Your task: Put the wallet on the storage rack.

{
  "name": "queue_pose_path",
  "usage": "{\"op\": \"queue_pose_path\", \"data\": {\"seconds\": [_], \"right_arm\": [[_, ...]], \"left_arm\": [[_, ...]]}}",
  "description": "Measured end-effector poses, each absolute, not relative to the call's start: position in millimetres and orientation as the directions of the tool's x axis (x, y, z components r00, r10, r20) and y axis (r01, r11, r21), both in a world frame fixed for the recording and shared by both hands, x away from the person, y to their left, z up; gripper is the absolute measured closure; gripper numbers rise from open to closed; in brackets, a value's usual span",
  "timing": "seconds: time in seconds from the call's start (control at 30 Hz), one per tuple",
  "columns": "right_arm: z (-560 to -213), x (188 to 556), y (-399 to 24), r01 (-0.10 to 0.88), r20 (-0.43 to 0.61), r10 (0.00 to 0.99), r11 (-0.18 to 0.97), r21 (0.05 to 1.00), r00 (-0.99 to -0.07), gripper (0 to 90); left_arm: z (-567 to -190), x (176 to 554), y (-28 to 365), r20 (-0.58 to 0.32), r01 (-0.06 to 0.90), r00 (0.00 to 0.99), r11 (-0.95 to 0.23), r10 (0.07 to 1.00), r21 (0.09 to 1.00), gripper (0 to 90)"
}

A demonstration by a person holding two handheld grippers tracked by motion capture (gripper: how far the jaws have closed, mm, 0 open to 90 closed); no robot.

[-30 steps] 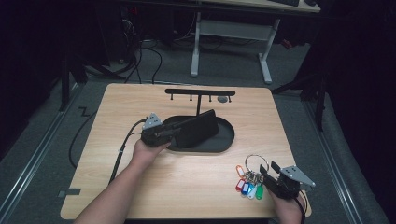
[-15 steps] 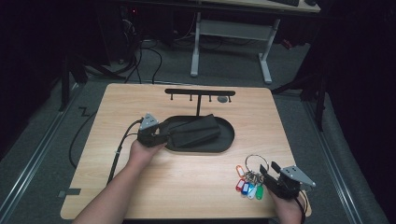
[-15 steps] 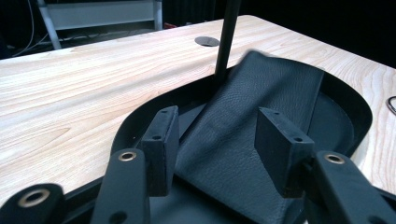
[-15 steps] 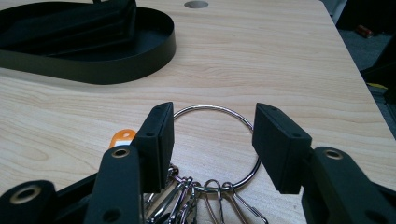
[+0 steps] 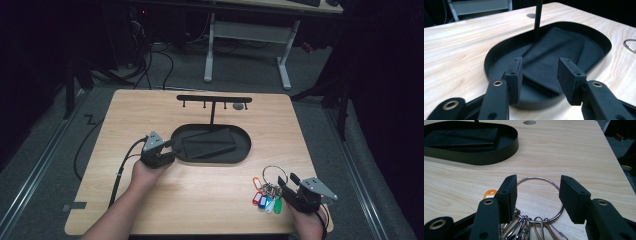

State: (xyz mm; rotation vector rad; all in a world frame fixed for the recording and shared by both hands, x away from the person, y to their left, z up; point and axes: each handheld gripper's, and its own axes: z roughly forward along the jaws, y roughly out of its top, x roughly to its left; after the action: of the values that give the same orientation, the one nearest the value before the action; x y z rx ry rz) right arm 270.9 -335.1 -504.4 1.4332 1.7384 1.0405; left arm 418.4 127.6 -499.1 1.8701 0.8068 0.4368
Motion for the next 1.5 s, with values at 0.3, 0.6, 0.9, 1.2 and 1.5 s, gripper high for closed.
{"op": "queue_pose_path", "data": {"seconds": [0.3,0.6,0.9,1.2,1.5], "right_arm": [[-505,272,-336,0.476,0.011,0.98,0.088,0.875,-0.2,48.8],[-506,272,-338,0.485,0.021,0.982,0.074,0.871,-0.188,49.5],[-507,273,-337,0.502,0.016,0.98,0.088,0.861,-0.2,49.4],[-505,275,-331,0.517,-0.007,0.973,0.128,0.846,-0.231,56.2],[-497,289,-314,0.554,-0.045,0.965,0.187,0.812,-0.259,47.5]], "left_arm": [[-497,374,169,-0.012,0.345,0.694,-0.318,0.719,0.883,45.3],[-500,334,206,-0.062,0.42,0.677,-0.315,0.733,0.851,42.4],[-509,335,204,-0.03,0.398,0.706,-0.361,0.708,0.843,31.9],[-510,336,207,-0.014,0.398,0.681,-0.355,0.732,0.846,29.3],[-509,337,207,-0.008,0.376,0.687,-0.346,0.726,0.859,29.3]]}}
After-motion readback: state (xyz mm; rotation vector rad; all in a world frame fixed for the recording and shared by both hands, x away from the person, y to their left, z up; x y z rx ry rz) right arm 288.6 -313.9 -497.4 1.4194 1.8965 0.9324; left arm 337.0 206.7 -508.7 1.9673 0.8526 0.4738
